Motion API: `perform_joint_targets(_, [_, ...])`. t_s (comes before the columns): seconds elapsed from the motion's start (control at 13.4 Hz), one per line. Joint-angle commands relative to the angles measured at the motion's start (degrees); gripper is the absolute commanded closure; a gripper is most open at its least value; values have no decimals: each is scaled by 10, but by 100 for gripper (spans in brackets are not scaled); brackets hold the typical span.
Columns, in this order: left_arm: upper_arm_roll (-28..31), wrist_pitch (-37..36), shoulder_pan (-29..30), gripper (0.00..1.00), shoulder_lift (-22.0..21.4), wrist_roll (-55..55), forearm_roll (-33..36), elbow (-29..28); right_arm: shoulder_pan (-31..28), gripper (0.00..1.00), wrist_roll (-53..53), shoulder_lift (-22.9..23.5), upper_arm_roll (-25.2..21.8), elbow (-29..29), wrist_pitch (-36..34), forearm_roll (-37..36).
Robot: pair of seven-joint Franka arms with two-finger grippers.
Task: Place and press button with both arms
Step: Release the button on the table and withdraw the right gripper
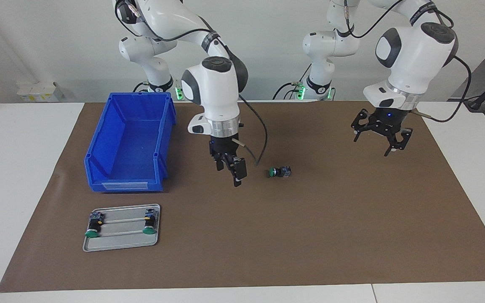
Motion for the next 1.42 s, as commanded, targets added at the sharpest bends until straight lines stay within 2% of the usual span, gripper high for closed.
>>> perform_joint_targets(0.0, [8,35,-41,0,-8,29,-6,-43,-53,1,-220,-36,7,-26,-31,12])
perform_joint_targets(0.37, [7,126,-97,0,9,74,-6,-99,-173,1,-484,-98,7,-25,-113,55])
perform_joint_targets(0.6, [7,171,-122,1,23,103,-6,-114,-200,1,-548,-142,7,-21,-177,54])
perform_joint_targets(0.82, [7,177,-136,10,32,111,-6,-121,-207,1,-593,-181,-2,-4,-260,52])
perform_joint_targets(0.97, [6,180,-136,12,41,127,-19,-121,-217,1,-645,-198,-8,-10,-307,53])
perform_joint_targets(1.12, [6,193,-136,12,58,159,-76,-121,-244,1,-689,-244,-8,-96,-302,55])
perform_joint_targets(1.19, [7,192,-136,12,63,182,-105,-121,-246,1,-705,-257,-8,-125,-274,55])
perform_joint_targets(1.34, [7,192,-136,12,78,212,-142,-116,-240,1,-711,-253,-7,-123,-257,54])
